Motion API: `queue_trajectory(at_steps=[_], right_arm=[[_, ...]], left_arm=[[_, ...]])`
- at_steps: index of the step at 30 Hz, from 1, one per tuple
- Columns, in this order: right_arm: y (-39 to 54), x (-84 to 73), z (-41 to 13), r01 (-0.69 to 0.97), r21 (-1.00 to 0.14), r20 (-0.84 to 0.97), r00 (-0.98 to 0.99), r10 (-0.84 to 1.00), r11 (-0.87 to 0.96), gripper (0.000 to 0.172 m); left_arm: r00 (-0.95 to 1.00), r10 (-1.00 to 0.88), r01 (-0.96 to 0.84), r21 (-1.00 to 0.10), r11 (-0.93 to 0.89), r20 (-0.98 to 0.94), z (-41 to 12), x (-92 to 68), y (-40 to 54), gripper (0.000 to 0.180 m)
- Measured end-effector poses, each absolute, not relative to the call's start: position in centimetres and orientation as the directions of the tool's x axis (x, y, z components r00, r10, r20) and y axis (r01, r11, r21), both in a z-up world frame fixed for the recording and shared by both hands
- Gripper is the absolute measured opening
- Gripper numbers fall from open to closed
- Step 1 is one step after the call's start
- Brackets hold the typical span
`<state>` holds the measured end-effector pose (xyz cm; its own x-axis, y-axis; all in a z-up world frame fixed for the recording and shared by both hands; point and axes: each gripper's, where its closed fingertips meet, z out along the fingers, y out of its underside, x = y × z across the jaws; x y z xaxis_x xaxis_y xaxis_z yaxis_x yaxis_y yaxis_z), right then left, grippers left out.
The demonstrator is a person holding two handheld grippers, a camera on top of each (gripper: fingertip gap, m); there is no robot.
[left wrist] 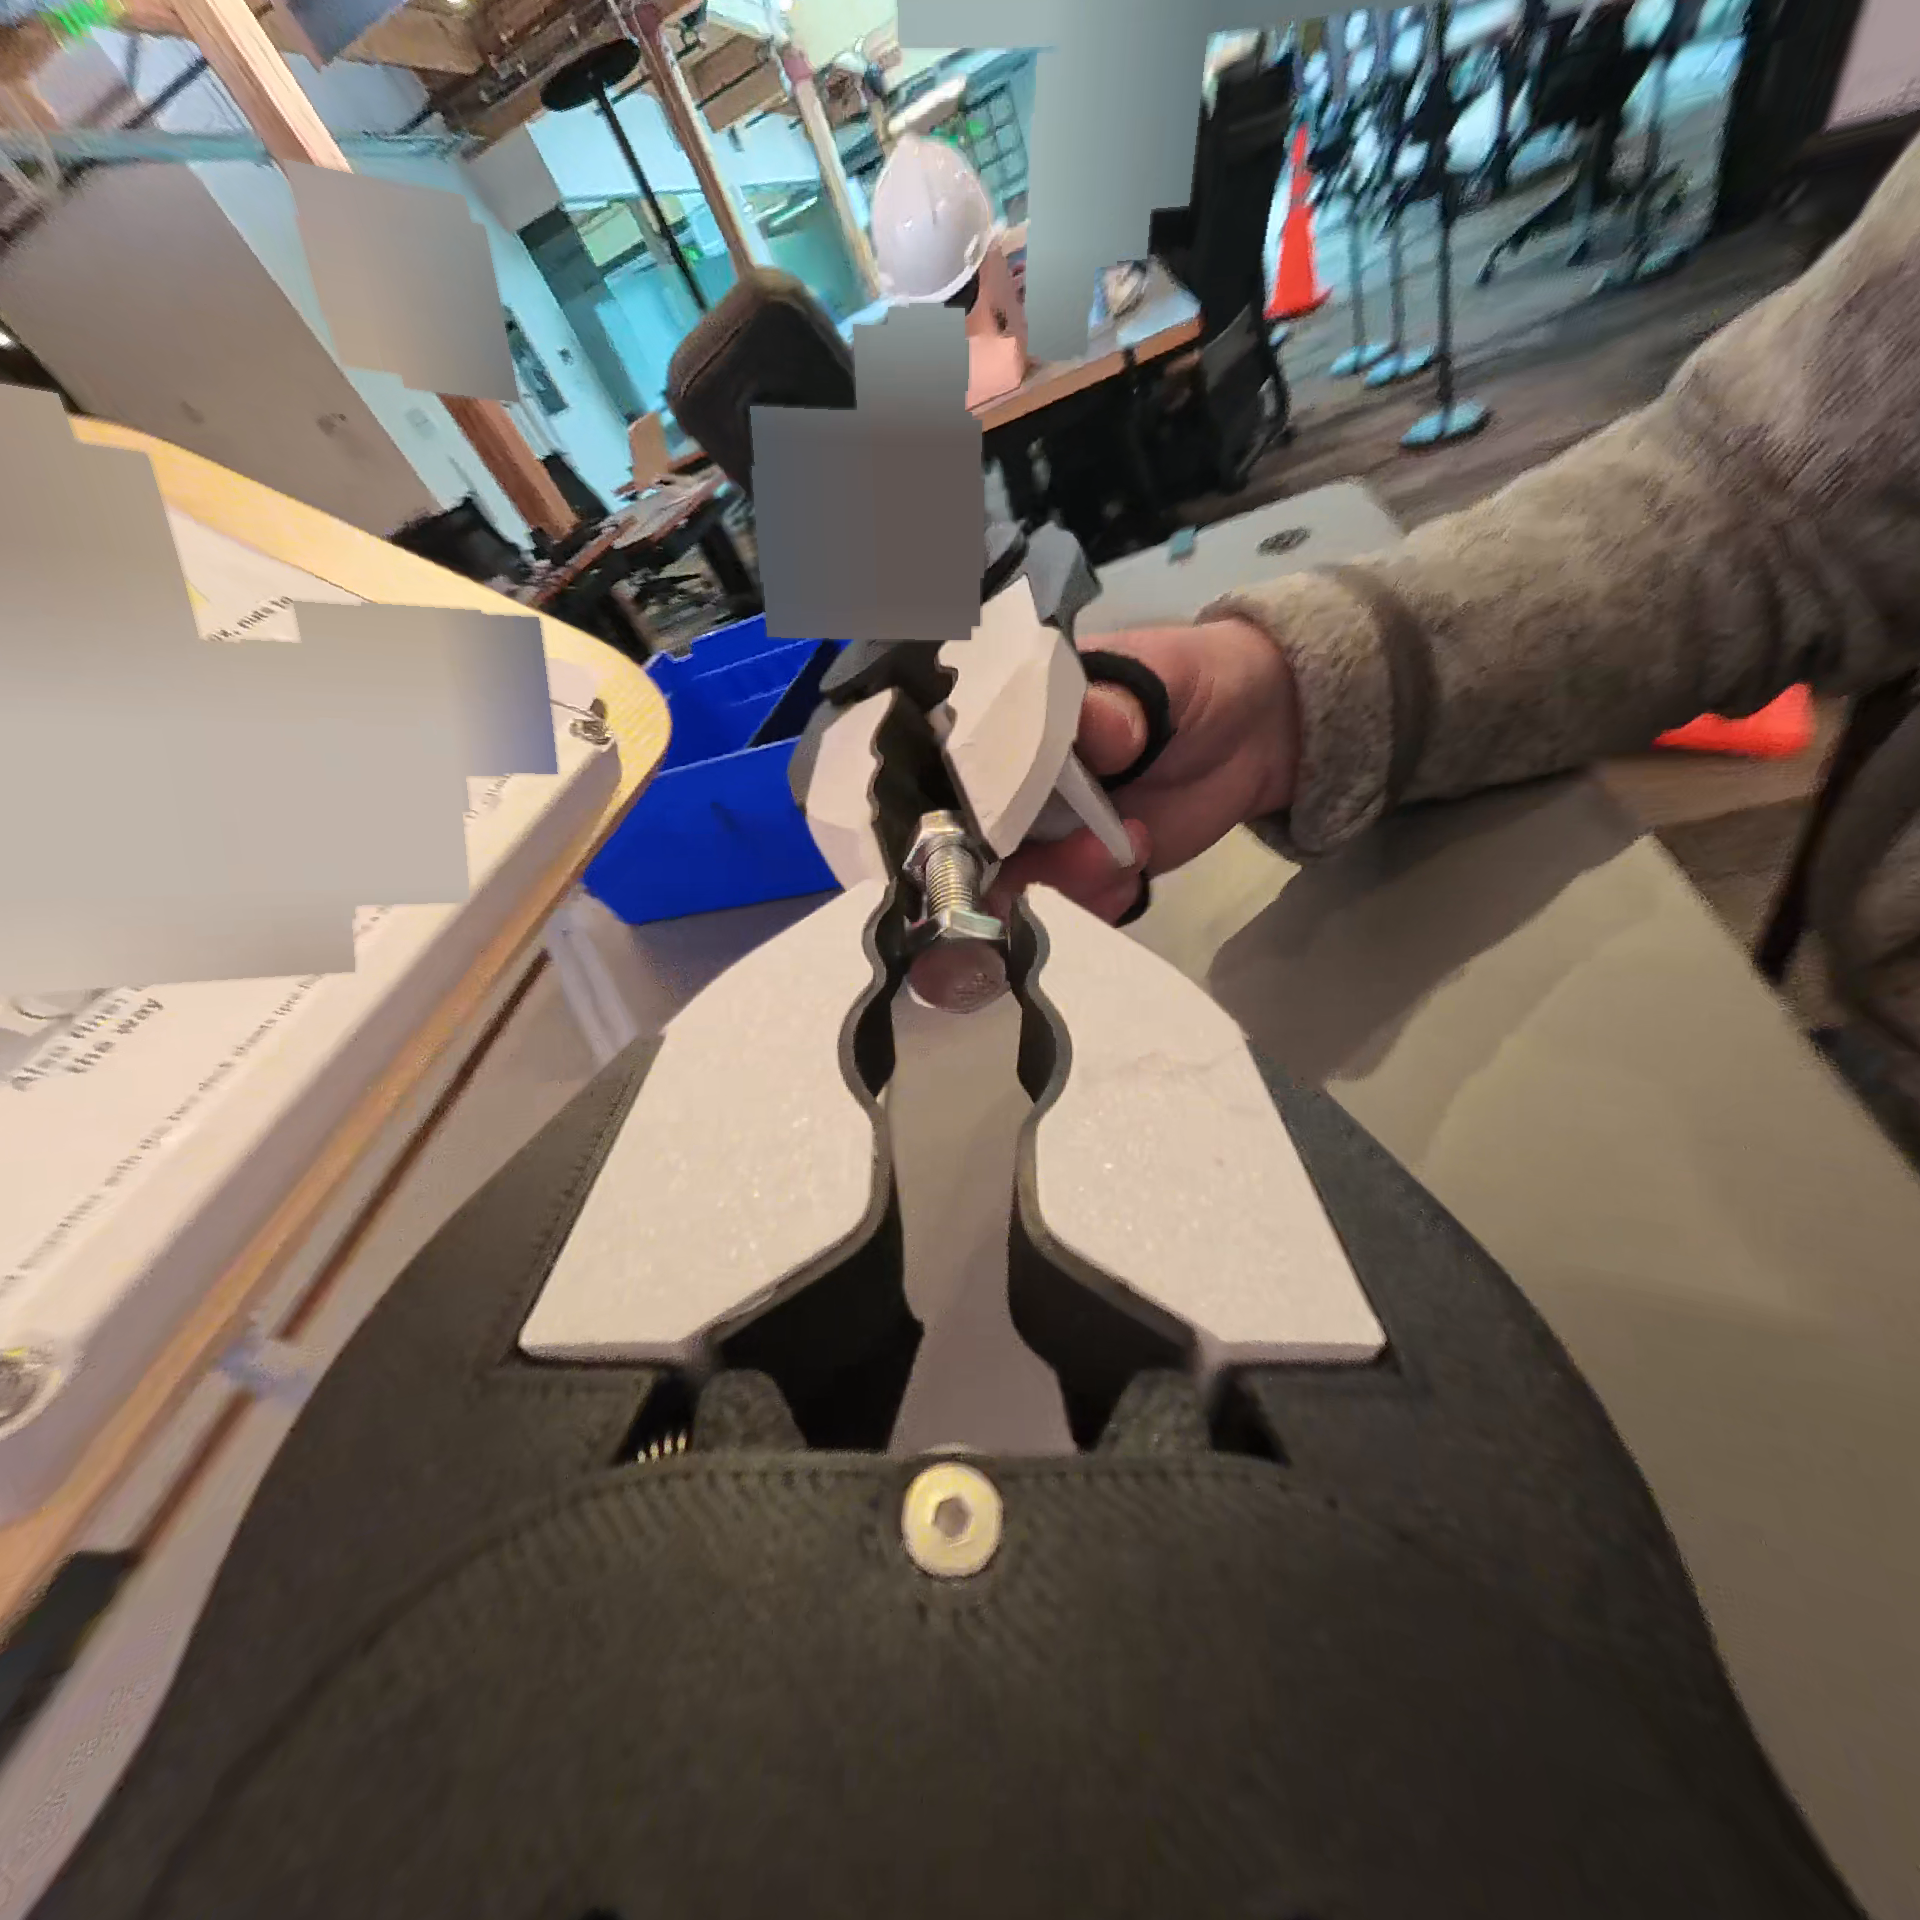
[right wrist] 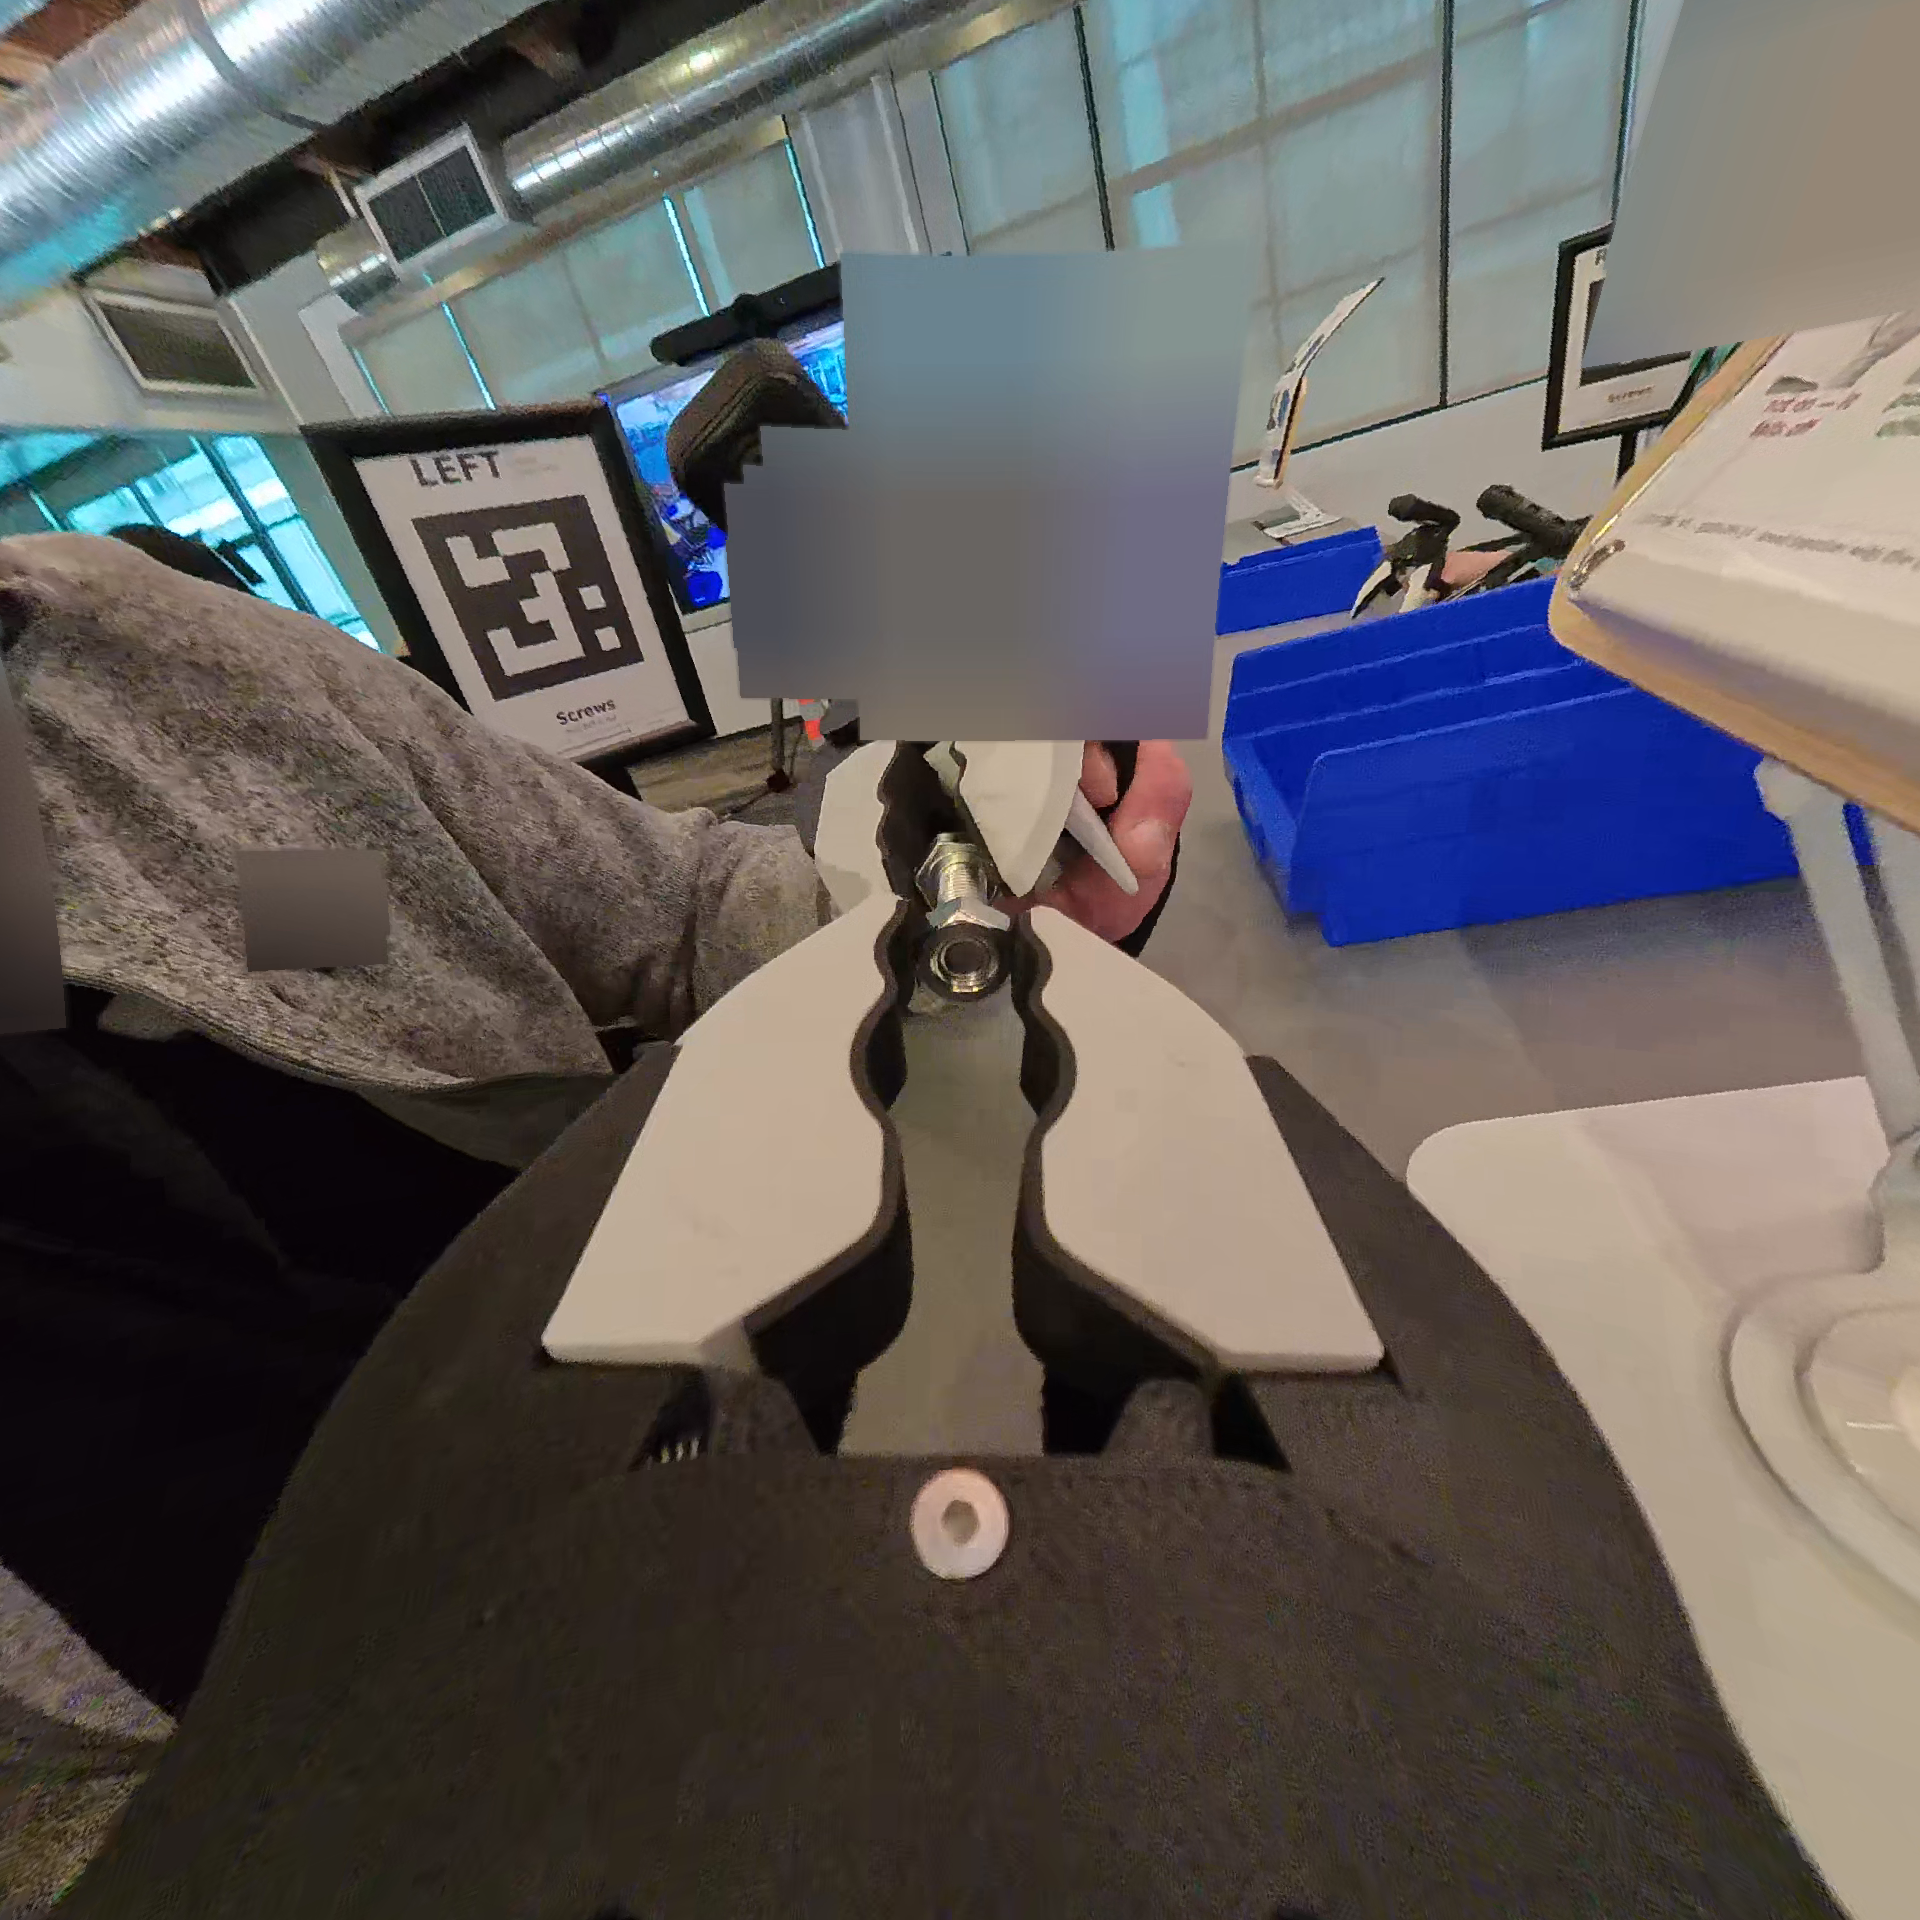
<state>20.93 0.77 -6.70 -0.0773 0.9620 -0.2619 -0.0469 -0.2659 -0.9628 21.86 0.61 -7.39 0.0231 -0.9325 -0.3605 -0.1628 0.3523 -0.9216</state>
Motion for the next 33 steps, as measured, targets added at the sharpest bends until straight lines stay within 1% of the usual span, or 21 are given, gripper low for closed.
queue_trajectory(at_steps=[4, 6, 7, 8, 9, 10, 11, 12, 13, 14, 15, 17, 18, 20, 22, 23, 25, 28, 31, 32, 33], right_arm=[[0.2, 20.7, -6.7, 0.008, -0.998, -0.062, 0.001, 0.998, -0.062, 0.018], [-0.3, 20.5, -6.9, 0.085, -0.986, 0.147, 0.057, 0.988, 0.142, 0.018], [-0.5, 20.4, -7.1, 0.161, -0.946, 0.3, 0.096, 0.949, 0.283, 0.018], [-0.6, 20.3, -7.5, 0.254, -0.873, 0.455, 0.117, 0.883, 0.416, 0.018], [-0.4, 20.3, -7.8, 0.345, -0.789, 0.577, 0.13, 0.806, 0.509, 0.018], [-0.3, 20.3, -8.0, 0.408, -0.721, 0.654, 0.134, 0.744, 0.56, 0.018], [-0.4, 20.3, -7.9, 0.423, -0.694, 0.685, 0.14, 0.715, 0.583, 0.018], [-0.3, 20.2, -7.7, 0.415, -0.701, 0.684, 0.159, 0.712, 0.58, 0.018], [0.0, 20.2, -7.7, 0.405, -0.724, 0.661, 0.175, 0.73, 0.559, 0.018], [0.2, 20.2, -7.8, 0.385, -0.763, 0.615, 0.184, 0.767, 0.519, 0.022], [0.4, 20.3, -7.8, 0.348, -0.817, 0.542, 0.192, 0.818, 0.46, 0.024], [0.9, 20.8, -7.0, 0.221, -0.927, 0.349, 0.21, 0.913, 0.304, 0.027], [1.1, 21.2, -6.5, 0.154, -0.963, 0.248, 0.202, 0.948, 0.219, 0.028], [1.3, 21.5, -6.5, 0.066, -0.998, 0.024, 0.131, 0.991, 0.016, 0.031], [1.4, 21.5, -6.8, 0.002, -0.977, -0.211, 0.03, 0.977, -0.212, 0.034], [1.4, 21.6, -6.5, -0.046, -0.953, -0.3, -0.024, 0.954, -0.301, 0.033], [1.5, 21.3, -7.0, -0.057, -0.902, -0.424, -0.083, 0.902, -0.429, 0.035], [1.0, 20.5, -7.4, -0.059, -0.854, -0.504, -0.155, 0.85, -0.517, 0.038], [0.9, 20.4, -7.5, -0.073, -0.83, -0.533, -0.19, 0.824, -0.554, 0.027], [0.8, 20.5, -7.4, -0.076, -0.825, -0.537, -0.203, 0.818, -0.56, 0.017], [0.9, 20.5, -7.4, -0.08, -0.824, -0.538, -0.198, 0.819, -0.56, 0.017]], left_arm=[[-0.107, -0.991, -0.077, -0.993, 0.084, -0.076, -6.9, 21.7, 0.0, 0.019], [-0.222, -0.969, -0.052, -0.994, -0.101, 0.11, -6.6, 21.5, -0.6, 0.018], [-0.269, -0.946, -0.048, -0.984, -0.173, 0.179, -6.7, 21.4, -0.7, 0.018], [-0.31, -0.916, -0.076, -0.967, -0.244, 0.255, -7.1, 21.3, -0.8, 0.018], [-0.325, -0.895, -0.086, -0.952, -0.294, 0.305, -7.4, 21.2, -0.6, 0.018], [-0.339, -0.875, -0.084, -0.937, -0.339, 0.347, -7.5, 21.2, -0.5, 0.018], [-0.364, -0.853, -0.086, -0.925, -0.37, 0.375, -7.4, 21.2, -0.6, 0.018], [-0.365, -0.855, -0.07, -0.927, -0.369, 0.368, -7.3, 21.1, -0.5, 0.018], [-0.345, -0.872, -0.063, -0.936, -0.347, 0.347, -7.3, 21.1, -0.2, 0.018], [-0.326, -0.889, -0.07, -0.946, -0.317, 0.322, -7.4, 21.1, -0.1, 0.018], [-0.301, -0.91, -0.071, -0.958, -0.277, 0.286, -7.5, 21.2, 0.0, 0.018], [-0.266, -0.94, -0.061, -0.977, -0.206, 0.215, -7.4, 21.2, 0.0, 0.018], [-0.243, -0.954, -0.063, -0.984, -0.167, 0.177, -7.5, 21.3, 0.1, 0.019], [-0.205, -0.973, -0.036, -0.994, -0.102, 0.108, -7.1, 21.1, 0.4, 0.018], [-0.151, -0.988, -0.015, -0.999, -0.042, 0.044, -6.8, 20.9, 1.0, 0.019], [-0.119, -0.993, -0.016, -1.0, 0.001, 0.001, -6.7, 20.7, 1.3, 0.018], [-0.07, -0.993, -0.04, -0.994, 0.103, -0.1, -6.7, 20.6, 1.4, 0.018], [-0.039, -0.971, -0.105, -0.965, 0.24, -0.238, -7.0, 20.9, 0.9, 0.018], [-0.021, -0.95, -0.137, -0.94, 0.312, -0.313, -7.3, 21.3, 0.6, 0.018], [-0.014, -0.944, -0.152, -0.932, 0.328, -0.33, -7.4, 21.4, 0.6, 0.018], [-0.007, -0.939, -0.158, -0.927, 0.341, -0.344, -7.5, 21.4, 0.7, 0.018]])
